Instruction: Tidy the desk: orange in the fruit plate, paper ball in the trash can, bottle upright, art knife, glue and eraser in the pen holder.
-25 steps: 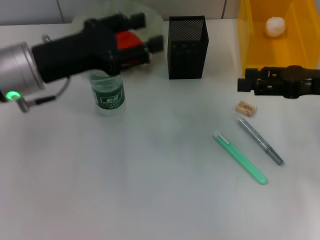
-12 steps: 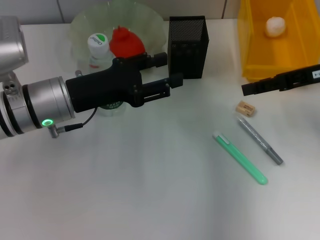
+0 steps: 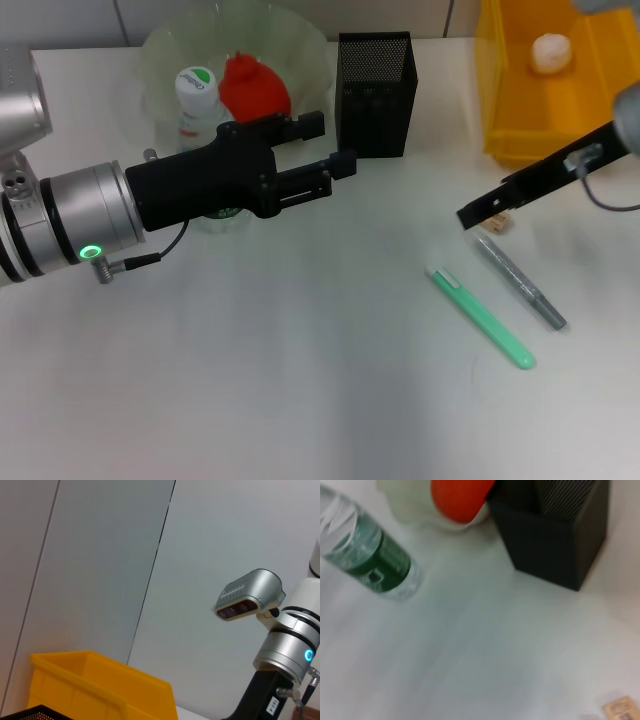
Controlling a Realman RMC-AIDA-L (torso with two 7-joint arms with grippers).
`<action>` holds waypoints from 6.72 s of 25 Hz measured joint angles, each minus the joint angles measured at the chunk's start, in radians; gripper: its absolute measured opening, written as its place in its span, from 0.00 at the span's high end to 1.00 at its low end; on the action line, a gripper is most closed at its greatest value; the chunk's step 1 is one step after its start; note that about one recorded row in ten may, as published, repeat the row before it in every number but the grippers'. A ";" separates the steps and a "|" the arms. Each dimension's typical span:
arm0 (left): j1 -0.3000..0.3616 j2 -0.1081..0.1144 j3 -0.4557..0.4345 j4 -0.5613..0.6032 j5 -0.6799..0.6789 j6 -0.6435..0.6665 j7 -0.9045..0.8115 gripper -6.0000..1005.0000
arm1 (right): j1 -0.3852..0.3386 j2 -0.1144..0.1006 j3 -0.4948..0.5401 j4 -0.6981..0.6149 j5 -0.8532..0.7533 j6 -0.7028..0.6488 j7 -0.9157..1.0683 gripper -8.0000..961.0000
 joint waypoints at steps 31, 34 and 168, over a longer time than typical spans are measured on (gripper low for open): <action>-0.017 0.000 0.000 -0.003 -0.002 -0.015 -0.006 0.32 | 0.167 0.005 -0.345 0.281 -0.015 0.153 0.089 0.25; -0.017 0.000 0.000 -0.003 -0.006 -0.017 -0.002 0.32 | 0.180 0.005 -0.346 0.305 -0.016 0.165 0.090 0.26; 0.028 0.008 -0.144 -0.008 -0.021 0.025 0.029 0.32 | 0.000 0.007 -0.236 0.613 1.536 0.830 -1.470 0.60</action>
